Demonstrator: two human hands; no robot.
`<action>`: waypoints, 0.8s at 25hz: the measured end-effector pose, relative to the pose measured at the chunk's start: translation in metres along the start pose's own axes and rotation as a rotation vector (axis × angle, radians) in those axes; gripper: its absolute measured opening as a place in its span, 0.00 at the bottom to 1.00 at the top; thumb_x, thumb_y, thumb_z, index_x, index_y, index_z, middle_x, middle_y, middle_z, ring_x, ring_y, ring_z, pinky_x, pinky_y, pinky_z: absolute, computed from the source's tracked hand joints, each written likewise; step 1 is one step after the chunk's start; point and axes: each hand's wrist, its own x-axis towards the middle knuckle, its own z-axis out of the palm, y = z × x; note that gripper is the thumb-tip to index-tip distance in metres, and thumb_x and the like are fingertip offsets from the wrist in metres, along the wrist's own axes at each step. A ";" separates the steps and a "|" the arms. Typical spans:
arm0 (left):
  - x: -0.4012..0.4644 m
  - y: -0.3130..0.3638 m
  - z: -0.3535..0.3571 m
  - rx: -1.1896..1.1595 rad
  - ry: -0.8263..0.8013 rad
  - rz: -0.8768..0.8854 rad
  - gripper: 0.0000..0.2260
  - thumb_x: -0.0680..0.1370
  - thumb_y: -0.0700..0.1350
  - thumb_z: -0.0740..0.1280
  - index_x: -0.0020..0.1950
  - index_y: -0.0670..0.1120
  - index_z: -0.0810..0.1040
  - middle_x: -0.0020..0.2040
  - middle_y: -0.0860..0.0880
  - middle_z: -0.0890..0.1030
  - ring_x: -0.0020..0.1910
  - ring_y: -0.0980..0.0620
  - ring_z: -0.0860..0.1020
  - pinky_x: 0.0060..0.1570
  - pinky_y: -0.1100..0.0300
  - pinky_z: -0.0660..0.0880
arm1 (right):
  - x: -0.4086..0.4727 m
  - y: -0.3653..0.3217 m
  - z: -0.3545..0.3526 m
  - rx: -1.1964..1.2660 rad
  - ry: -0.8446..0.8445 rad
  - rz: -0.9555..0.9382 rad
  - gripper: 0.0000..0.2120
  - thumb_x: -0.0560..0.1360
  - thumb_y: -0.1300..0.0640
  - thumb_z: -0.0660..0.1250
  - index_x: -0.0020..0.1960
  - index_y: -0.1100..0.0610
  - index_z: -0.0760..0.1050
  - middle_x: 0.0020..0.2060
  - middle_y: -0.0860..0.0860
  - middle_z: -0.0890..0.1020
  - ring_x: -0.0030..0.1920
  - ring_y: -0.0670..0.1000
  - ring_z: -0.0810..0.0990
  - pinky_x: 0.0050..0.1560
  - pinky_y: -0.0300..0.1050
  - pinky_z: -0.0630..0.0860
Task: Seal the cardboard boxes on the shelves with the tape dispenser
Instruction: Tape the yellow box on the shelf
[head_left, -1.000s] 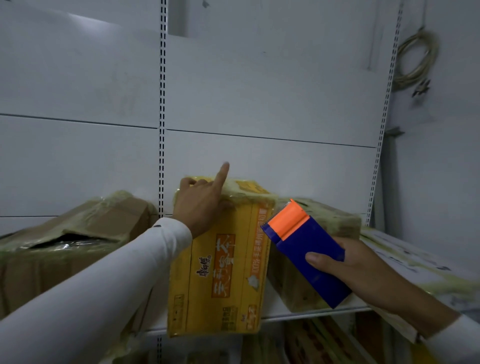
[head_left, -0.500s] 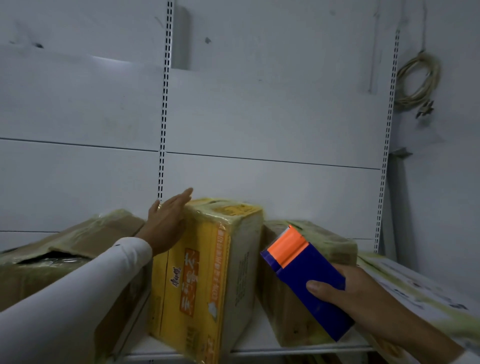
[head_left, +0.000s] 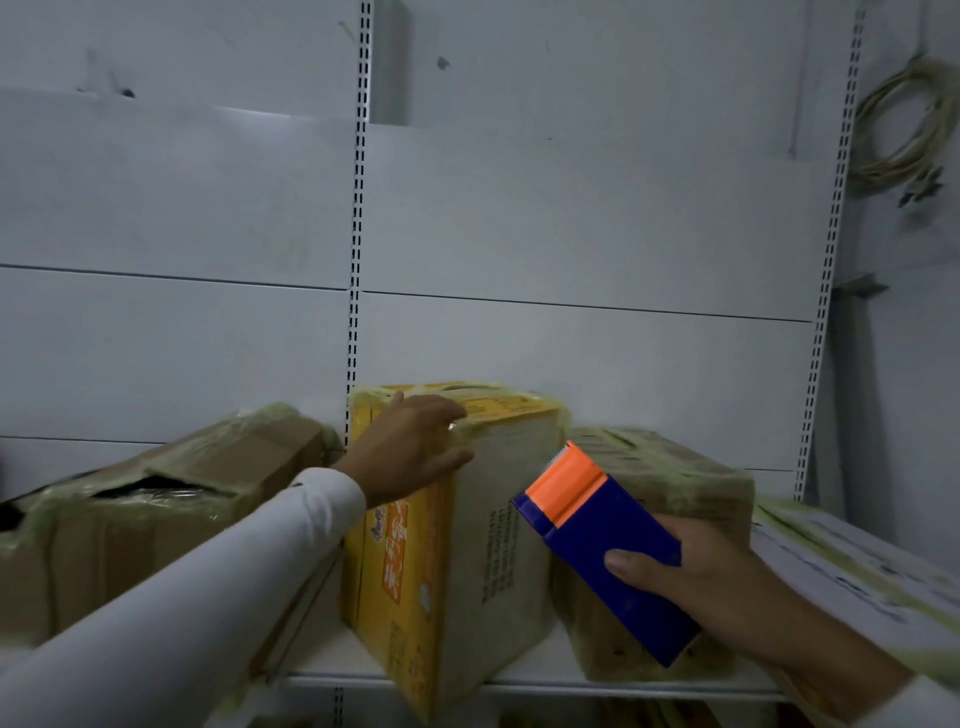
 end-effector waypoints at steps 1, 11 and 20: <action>-0.005 -0.011 -0.009 -0.075 -0.008 0.001 0.20 0.75 0.53 0.69 0.65 0.48 0.75 0.65 0.50 0.76 0.65 0.50 0.72 0.71 0.52 0.60 | 0.001 -0.001 0.002 0.005 -0.011 -0.006 0.12 0.68 0.37 0.71 0.45 0.44 0.82 0.42 0.51 0.87 0.40 0.52 0.86 0.37 0.38 0.76; -0.019 -0.048 -0.025 -0.113 -0.007 -0.065 0.18 0.77 0.41 0.67 0.67 0.45 0.73 0.68 0.47 0.72 0.66 0.48 0.71 0.58 0.73 0.61 | 0.017 -0.010 0.033 0.020 -0.174 -0.023 0.23 0.67 0.34 0.73 0.53 0.49 0.81 0.48 0.52 0.86 0.47 0.54 0.86 0.43 0.42 0.78; -0.056 -0.029 -0.037 0.027 0.242 0.056 0.19 0.77 0.48 0.67 0.67 0.45 0.73 0.66 0.47 0.73 0.65 0.50 0.71 0.64 0.56 0.70 | 0.021 -0.013 0.049 -0.040 -0.284 -0.022 0.24 0.68 0.35 0.73 0.55 0.50 0.78 0.49 0.50 0.86 0.47 0.51 0.85 0.43 0.40 0.77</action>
